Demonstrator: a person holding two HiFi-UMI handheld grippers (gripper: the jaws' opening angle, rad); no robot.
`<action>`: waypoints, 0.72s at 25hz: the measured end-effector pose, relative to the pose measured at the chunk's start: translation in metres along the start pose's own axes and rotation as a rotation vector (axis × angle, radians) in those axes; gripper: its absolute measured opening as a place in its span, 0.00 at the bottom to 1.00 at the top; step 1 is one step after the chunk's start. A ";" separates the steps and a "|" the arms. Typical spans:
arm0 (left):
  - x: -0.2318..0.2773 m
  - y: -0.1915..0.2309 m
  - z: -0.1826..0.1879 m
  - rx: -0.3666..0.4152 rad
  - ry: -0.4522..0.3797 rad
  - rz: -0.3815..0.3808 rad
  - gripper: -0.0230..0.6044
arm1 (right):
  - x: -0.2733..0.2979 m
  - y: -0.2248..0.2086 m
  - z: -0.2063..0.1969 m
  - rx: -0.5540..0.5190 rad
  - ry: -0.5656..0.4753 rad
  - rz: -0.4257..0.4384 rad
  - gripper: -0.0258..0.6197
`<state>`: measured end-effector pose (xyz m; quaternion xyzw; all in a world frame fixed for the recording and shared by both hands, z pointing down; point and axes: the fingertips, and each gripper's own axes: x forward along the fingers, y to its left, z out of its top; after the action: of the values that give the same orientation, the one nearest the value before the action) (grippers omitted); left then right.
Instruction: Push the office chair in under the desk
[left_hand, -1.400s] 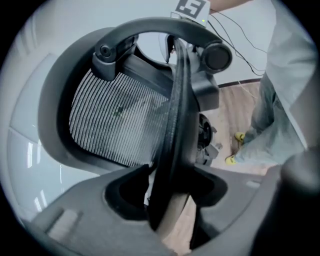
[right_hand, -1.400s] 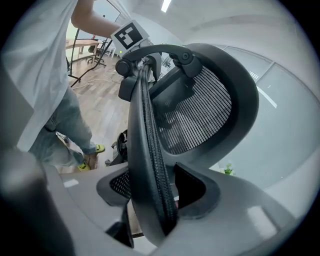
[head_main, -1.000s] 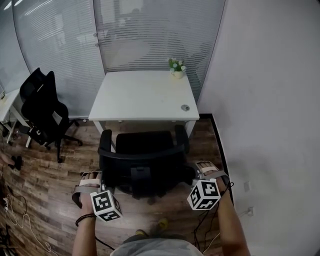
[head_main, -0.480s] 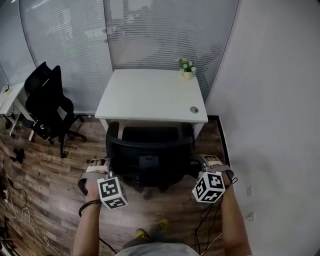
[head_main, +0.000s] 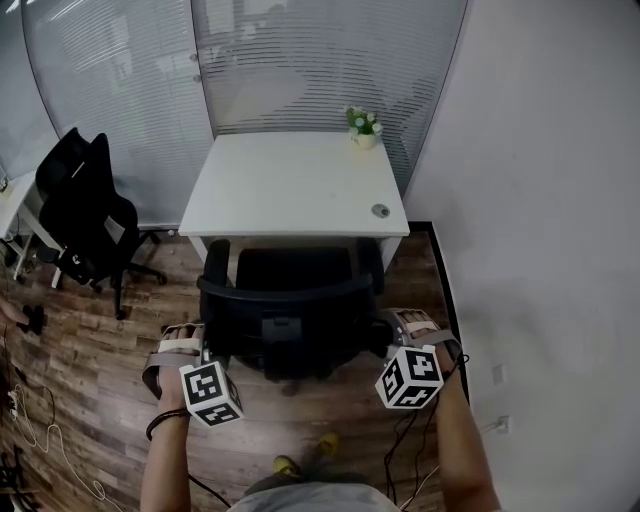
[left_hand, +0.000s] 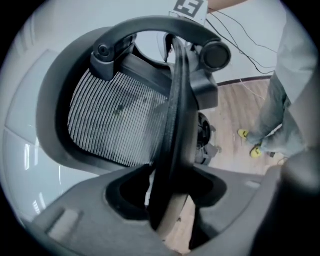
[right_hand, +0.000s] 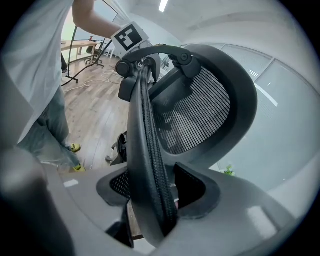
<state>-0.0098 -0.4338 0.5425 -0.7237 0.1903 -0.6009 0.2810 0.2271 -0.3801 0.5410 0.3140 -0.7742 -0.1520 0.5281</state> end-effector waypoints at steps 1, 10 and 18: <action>-0.001 0.000 -0.004 -0.003 0.001 -0.010 0.36 | 0.001 0.001 0.004 0.001 0.005 0.002 0.38; -0.014 -0.005 -0.013 -0.028 0.001 -0.046 0.37 | -0.001 0.002 0.014 -0.026 0.032 0.026 0.38; -0.005 0.008 -0.025 -0.007 0.000 -0.005 0.38 | 0.004 0.001 0.025 -0.008 0.026 0.007 0.37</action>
<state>-0.0353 -0.4410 0.5366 -0.7251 0.1905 -0.6010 0.2769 0.2026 -0.3847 0.5347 0.3110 -0.7678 -0.1491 0.5399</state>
